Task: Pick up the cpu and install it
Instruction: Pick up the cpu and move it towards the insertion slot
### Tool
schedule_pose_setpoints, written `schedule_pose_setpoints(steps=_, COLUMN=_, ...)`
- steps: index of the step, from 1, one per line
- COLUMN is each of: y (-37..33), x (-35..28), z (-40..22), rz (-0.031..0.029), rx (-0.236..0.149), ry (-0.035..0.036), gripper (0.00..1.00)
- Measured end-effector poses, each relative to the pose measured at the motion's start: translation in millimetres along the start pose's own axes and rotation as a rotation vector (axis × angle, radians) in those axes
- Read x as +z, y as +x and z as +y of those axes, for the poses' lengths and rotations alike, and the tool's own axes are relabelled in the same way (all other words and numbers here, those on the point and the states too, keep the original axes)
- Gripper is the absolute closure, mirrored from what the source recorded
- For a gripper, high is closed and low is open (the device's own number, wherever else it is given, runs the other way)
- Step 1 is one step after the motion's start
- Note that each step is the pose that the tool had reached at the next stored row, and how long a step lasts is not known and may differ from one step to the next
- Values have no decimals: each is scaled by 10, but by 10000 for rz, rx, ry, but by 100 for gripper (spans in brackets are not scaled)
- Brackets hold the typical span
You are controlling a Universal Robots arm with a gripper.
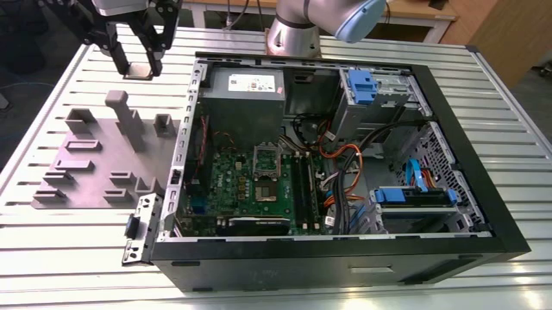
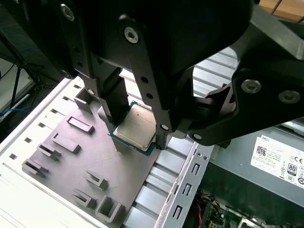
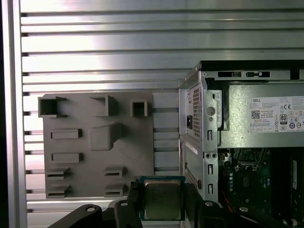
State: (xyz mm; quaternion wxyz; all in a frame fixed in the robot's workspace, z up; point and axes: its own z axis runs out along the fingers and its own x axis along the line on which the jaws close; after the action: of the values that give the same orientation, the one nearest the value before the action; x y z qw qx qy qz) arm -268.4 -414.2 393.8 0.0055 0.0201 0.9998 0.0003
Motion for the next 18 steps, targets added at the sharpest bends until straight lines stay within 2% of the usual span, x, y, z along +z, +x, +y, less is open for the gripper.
schedule_pose_setpoints(steps=9, y=-67, x=1, z=3, rz=0, rx=0, ry=1, gripper=53)
schedule_pose_setpoints(steps=18, y=-90, x=3, z=-29, rz=-1, rx=17, ry=0, gripper=53)
